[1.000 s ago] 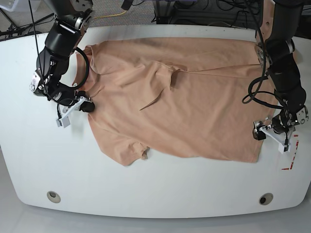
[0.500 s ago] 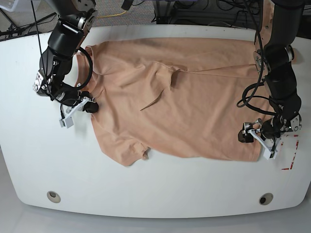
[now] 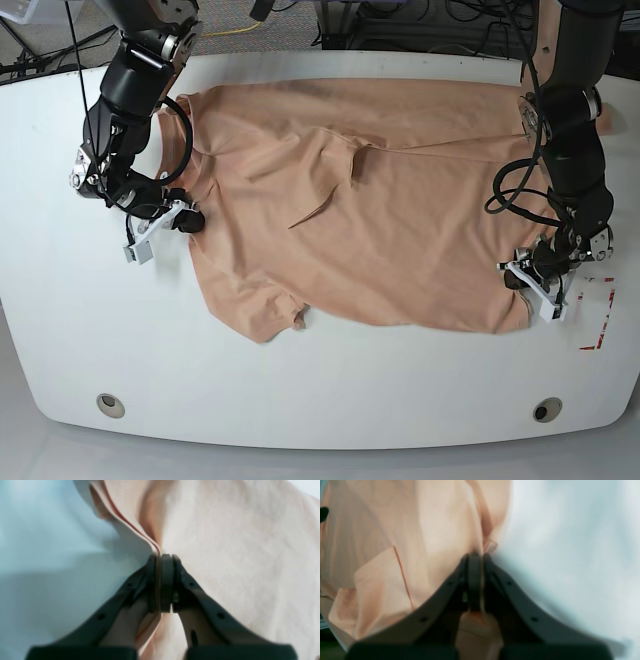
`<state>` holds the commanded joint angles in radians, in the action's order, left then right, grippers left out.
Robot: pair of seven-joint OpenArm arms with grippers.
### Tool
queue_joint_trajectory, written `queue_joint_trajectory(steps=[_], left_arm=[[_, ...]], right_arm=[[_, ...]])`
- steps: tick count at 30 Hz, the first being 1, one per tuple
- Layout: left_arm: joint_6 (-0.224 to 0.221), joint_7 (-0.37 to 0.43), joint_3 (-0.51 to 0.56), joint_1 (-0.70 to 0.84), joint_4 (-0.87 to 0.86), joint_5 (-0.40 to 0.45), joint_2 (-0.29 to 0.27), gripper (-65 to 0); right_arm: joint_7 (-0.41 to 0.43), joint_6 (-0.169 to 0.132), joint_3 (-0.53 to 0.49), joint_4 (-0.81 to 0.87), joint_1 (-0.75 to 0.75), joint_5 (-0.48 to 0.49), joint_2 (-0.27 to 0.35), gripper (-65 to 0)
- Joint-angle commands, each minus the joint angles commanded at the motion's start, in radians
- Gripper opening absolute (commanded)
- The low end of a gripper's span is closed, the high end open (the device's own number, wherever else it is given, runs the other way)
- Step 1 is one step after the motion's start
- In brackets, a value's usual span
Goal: Fold the T-shirt properly
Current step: 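Move the left gripper to the shirt edge and grasp both edges, then lift the shirt edges with both grippers and fold them over the shirt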
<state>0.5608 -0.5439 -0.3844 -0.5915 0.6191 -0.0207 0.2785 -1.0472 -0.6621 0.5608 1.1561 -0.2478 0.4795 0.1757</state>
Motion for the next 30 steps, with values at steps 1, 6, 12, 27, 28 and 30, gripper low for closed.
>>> queue_joint_trajectory(steps=[1, 6, 12, 27, 28, 30], left_arm=[[0.000, -0.003, 0.000, 0.003, 0.031, 0.000, -0.002, -64.7], [0.000, -0.063, 0.006, 0.068, 0.206, 0.000, -0.008, -64.7], [0.000, -0.127, 0.006, 0.127, 0.367, 0.000, -0.029, -64.7], [-0.002, -0.310, 0.002, 0.137, 0.781, -0.002, -0.114, -64.7], [0.002, -0.327, 0.006, 0.135, 0.813, -0.002, -0.115, -64.9], [0.002, -0.353, 0.008, 0.132, 0.864, -0.003, -0.117, -64.9]], right_arm=[[0.000, 0.000, 0.000, 0.023, 0.003, -0.003, 0.000, -65.0], [-0.006, 0.002, 0.000, 0.106, 0.023, -0.005, 0.000, -65.0], [-0.006, 0.003, 0.000, 0.126, 0.028, -0.006, 0.005, -65.0], [-0.006, 0.008, -0.132, 0.117, -0.160, -0.002, 0.163, -65.0], [-0.006, 0.008, -0.149, 0.117, -0.183, 0.000, 0.175, -65.0], [-0.006, 0.008, -0.173, 0.117, -0.221, 0.000, 0.192, -65.0]])
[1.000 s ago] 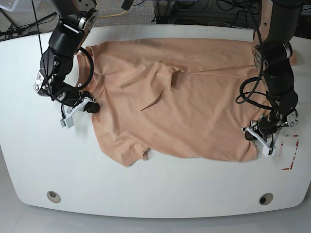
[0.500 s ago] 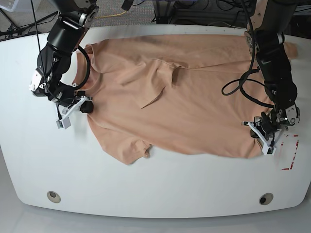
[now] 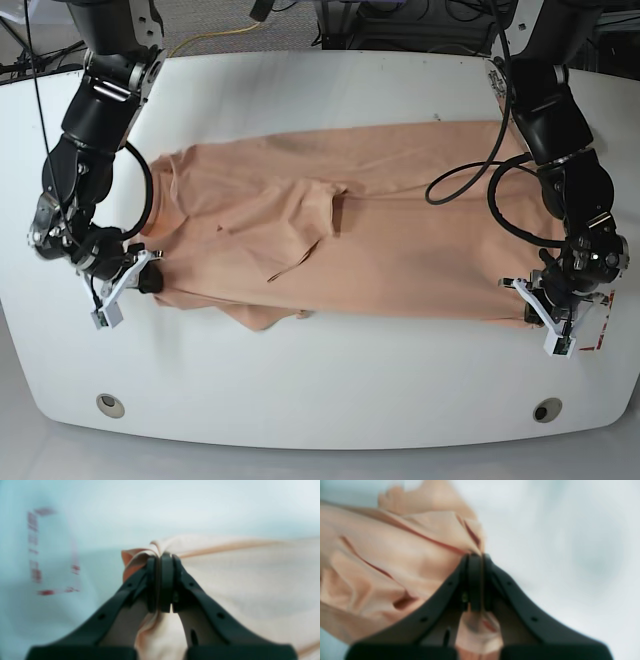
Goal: Fold the T-shirt properly
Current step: 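Lift the shirt edges with both grippers and fold them over the shirt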
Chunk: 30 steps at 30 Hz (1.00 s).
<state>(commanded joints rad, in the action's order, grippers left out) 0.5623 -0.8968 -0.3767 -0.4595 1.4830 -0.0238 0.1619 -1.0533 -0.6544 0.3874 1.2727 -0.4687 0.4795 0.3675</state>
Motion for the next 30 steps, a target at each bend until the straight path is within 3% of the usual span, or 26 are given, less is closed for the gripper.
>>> queue_joint_trajectory(steps=[11, 16, 19, 20, 23, 30], left_arm=[[0.020, -0.172, -0.006, -0.176, 0.321, -0.002, -0.031, -64.7], [0.020, -0.250, -0.006, -0.311, 0.399, 0.003, -0.023, -64.7], [0.020, -0.298, -0.012, -0.393, 0.431, 0.002, 0.012, -64.7], [0.020, -0.315, -0.012, -0.430, 0.434, 0.002, 0.014, -64.7], [0.020, -0.361, -0.012, -0.483, 0.440, 0.000, 0.018, -64.7], [0.021, -0.419, -0.014, -0.445, 0.473, 0.000, 0.017, -64.7]], right_arm=[[-0.057, -0.006, -0.201, -0.002, -0.361, 0.002, 0.120, -65.0], [-0.066, -0.008, -0.285, -0.002, -0.535, 0.003, 0.163, -65.0], [-0.068, -0.011, -0.344, 0.006, -0.626, 0.005, 0.187, -65.0], [-0.072, -0.025, -0.359, 0.006, -0.655, 0.014, 0.196, -65.0], [-0.100, -0.043, -0.359, 0.006, -0.700, 0.068, 0.219, -65.0], [-0.121, -0.043, -0.356, 0.006, -0.654, 0.215, 0.287, -65.0]])
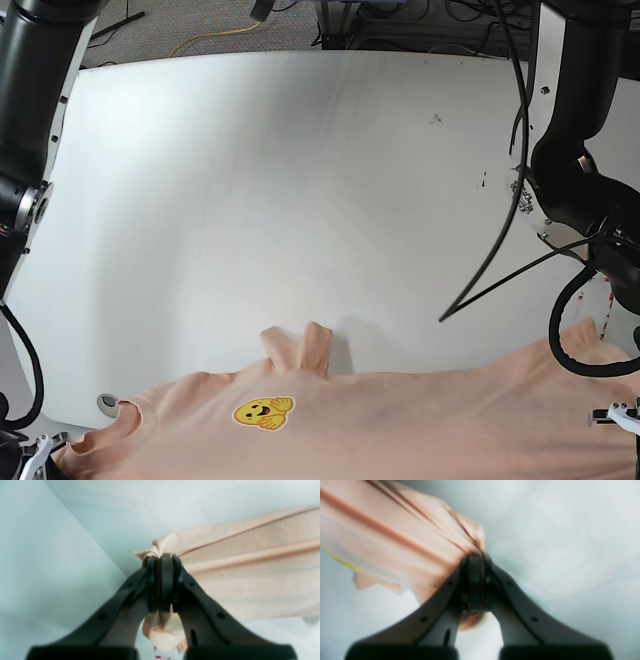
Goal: Fold the T-shirt properly
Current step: 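Lift the shirt edges with both grippers and fold them over the shirt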
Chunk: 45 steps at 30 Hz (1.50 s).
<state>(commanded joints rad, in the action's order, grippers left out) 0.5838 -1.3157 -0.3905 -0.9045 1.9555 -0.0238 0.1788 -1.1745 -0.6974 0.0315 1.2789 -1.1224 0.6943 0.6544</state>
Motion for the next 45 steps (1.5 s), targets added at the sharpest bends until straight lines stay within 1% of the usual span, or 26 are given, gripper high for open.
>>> queue_joint_trajectory(steps=[3, 5, 8, 11, 14, 17, 19, 23, 28, 29, 30, 32, 35, 37, 43, 45], left_arm=[[0.000, 0.002, 0.000, 0.095, 0.025, -0.002, -0.005, -64.7], [0.003, 0.002, 0.000, 0.163, 0.037, -0.002, -0.006, -64.7], [0.052, 0.002, -0.005, 0.265, 0.041, -0.002, -0.008, -64.9], [0.114, 0.002, -0.052, 0.370, 0.043, -0.002, -0.020, -64.9], [0.114, 0.002, -0.089, 0.476, 0.043, 0.000, -0.040, -64.9], [0.114, 0.002, -0.098, 0.574, 0.043, 0.000, -0.040, -64.9], [0.114, 0.002, -0.098, 0.651, 0.043, 0.000, -0.041, -64.9], [0.114, 0.003, -0.100, 0.769, 0.043, 0.000, -0.041, -64.9], [0.114, 0.005, -0.100, 0.891, 0.041, 0.000, -0.040, -64.9], [0.114, 0.008, -0.100, 0.910, 0.041, 0.000, -0.040, -64.9], [0.114, 0.023, -0.100, 0.934, 0.041, 0.000, -0.040, -64.9], [0.114, 0.066, -0.101, 0.982, 0.038, 0.000, -0.037, -64.9], [0.114, 0.117, -0.101, 1.039, 0.037, 0.005, -0.037, -64.9], [0.114, 0.129, -0.101, 1.068, 0.037, 0.005, -0.037, -64.9], [0.114, 0.170, -0.101, 1.132, 0.035, 0.006, -0.037, -64.9], [0.114, 0.173, -0.101, 1.143, 0.035, 0.006, -0.035, -64.9]], right_arm=[[0.000, 0.000, 0.009, 0.011, 0.091, 0.080, 0.038, -65.0], [0.000, 0.000, 0.049, 0.040, 0.190, 0.127, 0.046, -65.0], [0.000, 0.000, 0.135, 0.097, 0.351, 0.164, 0.044, -65.0], [0.000, 0.000, 0.198, 0.153, 0.505, 0.167, 0.035, -65.0], [0.000, 0.000, 0.259, 0.207, 0.640, 0.167, -0.009, -65.0], [0.000, 0.000, 0.305, 0.261, 0.764, 0.169, -0.021, -65.0], [0.000, 0.000, 0.328, 0.298, 0.847, 0.169, -0.048, -65.0], [-0.023, 0.000, 0.365, 0.362, 0.968, 0.169, -0.078, -65.0], [-0.026, 0.000, 0.396, 0.410, 1.109, 0.169, -0.110, -65.0], [-0.026, 0.000, 0.399, 0.417, 1.132, 0.169, -0.114, -65.0], [-0.026, 0.000, 0.402, 0.425, 1.163, 0.169, -0.130, -65.0], [-0.026, 0.000, 0.404, 0.437, 1.209, 0.169, -0.149, -65.0], [-0.026, 0.000, 0.404, 0.439, 1.257, 0.169, -0.158, -65.0], [-0.026, 0.000, 0.404, 0.439, 1.286, 0.169, -0.169, -65.0], [-0.026, 0.000, 0.405, 0.440, 1.359, 0.169, -0.167, -65.0], [-0.026, 0.000, 0.405, 0.440, 1.378, 0.169, -0.167, -65.0]])
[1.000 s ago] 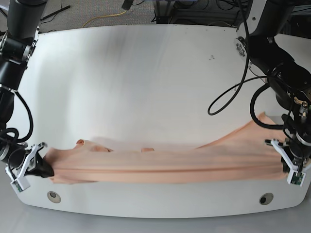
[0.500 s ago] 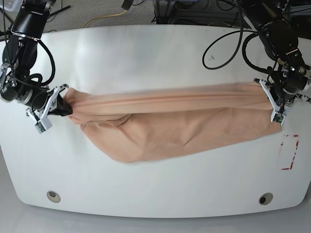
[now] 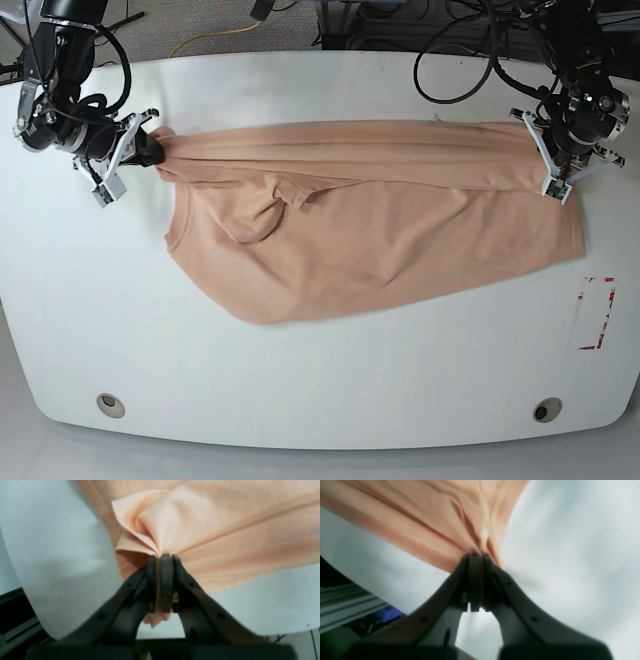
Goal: Fold the T-shirt properly
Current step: 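Lift the shirt edges with both grippers and fold them over the shirt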
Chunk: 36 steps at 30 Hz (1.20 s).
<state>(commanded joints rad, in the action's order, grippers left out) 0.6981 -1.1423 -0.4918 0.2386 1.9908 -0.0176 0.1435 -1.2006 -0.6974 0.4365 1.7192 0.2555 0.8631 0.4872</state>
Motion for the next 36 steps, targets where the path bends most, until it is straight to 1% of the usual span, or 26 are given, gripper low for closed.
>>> queue_joint_trajectory(steps=[5, 8, 11, 14, 16, 18, 21, 22, 24, 25, 27, 30, 31, 32, 34, 36], left_arm=[[0.000, 0.006, 0.000, 0.028, 0.000, 0.002, 0.029, -64.7], [0.000, 0.006, 0.000, 0.032, 0.000, 0.000, 0.037, -64.7], [0.000, 0.006, -0.002, 0.032, 0.000, -0.002, 0.037, -64.9], [0.000, 0.006, -0.031, 0.032, 0.002, -0.005, 0.035, -64.7], [0.000, 0.003, -0.037, 0.032, 0.000, -0.005, 0.035, -64.6], [0.000, 0.002, -0.040, 0.031, 0.000, 0.000, 0.035, -63.7], [0.000, 0.000, -0.041, 0.032, 0.002, 0.000, 0.035, -56.4], [0.000, 0.000, -0.043, 0.032, 0.002, 0.000, 0.035, -55.1], [0.000, 0.000, -0.044, 0.034, 0.002, 0.000, 0.035, -55.0], [0.000, 0.000, -0.044, 0.034, 0.002, 0.000, 0.035, -55.6], [0.000, 0.000, -0.068, 0.037, 0.002, -0.003, 0.035, -55.7], [0.000, 0.000, -0.104, 0.040, 0.000, -0.003, 0.037, -55.3], [0.000, 0.000, -0.107, 0.038, 0.000, -0.003, 0.037, -54.4], [0.000, 0.000, -0.109, 0.040, 0.000, -0.003, 0.037, -51.9], [0.000, -0.002, -0.124, 0.043, 0.002, -0.005, 0.037, -44.4], [0.000, -0.020, -0.160, 0.043, 0.000, -0.005, 0.037, -38.6]], right_arm=[[0.000, 0.000, -0.002, 0.000, 0.038, 0.000, 0.002, -65.0], [0.000, 0.000, -0.002, 0.000, 0.051, 0.000, 0.002, -65.0], [0.000, 0.000, -0.006, 0.000, 0.054, 0.000, 0.000, -65.0], [0.000, -0.001, -0.008, 0.000, 0.054, 0.006, -0.006, -65.0], [0.000, -0.001, -0.006, -0.002, 0.054, 0.040, -0.023, -65.0], [-0.002, -0.001, -0.006, -0.003, 0.054, 0.081, -0.023, -65.0], [-0.002, -0.001, -0.006, -0.006, 0.054, 0.149, -0.023, -65.0], [-0.002, -0.001, -0.006, -0.006, 0.054, 0.158, -0.025, -65.0], [-0.003, -0.001, -0.008, -0.006, 0.054, 0.170, -0.026, -65.0], [-0.017, -0.001, -0.008, -0.008, 0.054, 0.173, -0.028, -65.0], [-0.048, -0.001, -0.006, -0.006, 0.052, 0.176, -0.031, -65.0], [-0.066, -0.001, -0.006, -0.008, 0.052, 0.203, -0.049, -65.0], [-0.066, -0.001, -0.006, -0.008, 0.054, 0.215, -0.049, -65.0], [-0.071, -0.001, -0.006, -0.008, 0.055, 0.224, -0.049, -65.0], [-0.098, -0.001, -0.006, -0.008, 0.068, 0.232, -0.049, -65.0], [-0.114, -0.001, -0.008, -0.008, 0.069, 0.239, -0.049, -65.0]])
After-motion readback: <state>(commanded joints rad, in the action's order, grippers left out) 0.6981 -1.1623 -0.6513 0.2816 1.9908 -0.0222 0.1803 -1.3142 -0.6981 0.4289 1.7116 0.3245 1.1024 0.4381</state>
